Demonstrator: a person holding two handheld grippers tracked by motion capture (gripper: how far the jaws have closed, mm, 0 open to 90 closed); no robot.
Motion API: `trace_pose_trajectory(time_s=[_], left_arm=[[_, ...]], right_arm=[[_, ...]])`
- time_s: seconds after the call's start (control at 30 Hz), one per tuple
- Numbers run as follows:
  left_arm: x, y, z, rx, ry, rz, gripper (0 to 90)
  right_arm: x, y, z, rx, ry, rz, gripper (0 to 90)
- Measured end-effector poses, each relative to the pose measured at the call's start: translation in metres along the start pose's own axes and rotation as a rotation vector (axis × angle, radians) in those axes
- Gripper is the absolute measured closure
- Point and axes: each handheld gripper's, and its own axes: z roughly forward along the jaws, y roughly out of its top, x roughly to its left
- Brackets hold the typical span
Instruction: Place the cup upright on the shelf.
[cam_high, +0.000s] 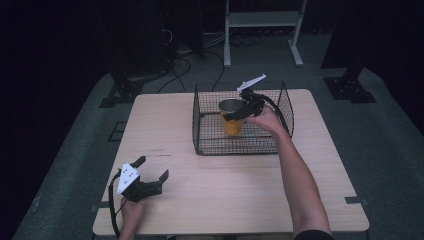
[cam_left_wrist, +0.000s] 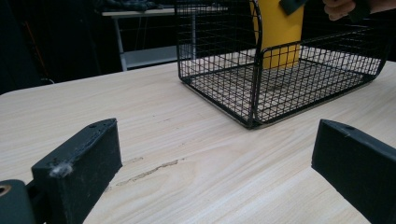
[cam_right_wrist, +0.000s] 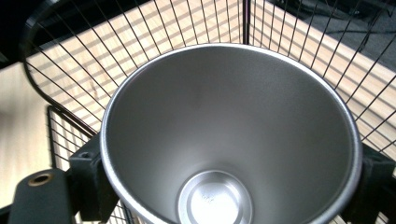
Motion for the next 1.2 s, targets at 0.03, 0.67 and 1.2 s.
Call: trace_pose_trajectory(time_s=[0.03,0.67,1.2], left_arm=[[0.0,0.0,0.0,0.0,0.0,0.0,0.8],[0.0,0.0,0.0,0.0,-0.001,0.002,0.8],[0.0,0.0,0.0,0.0,-0.001,0.003,0.8]], right_arm=[[0.0,0.0,0.002,0.009,-0.011,-0.005,12.8],[-0.001,-0.008,0.018,0.058,-0.046,-0.035,12.6],[-0.006,-0.02,0.01,0.081,-0.084,-0.04,10.1]])
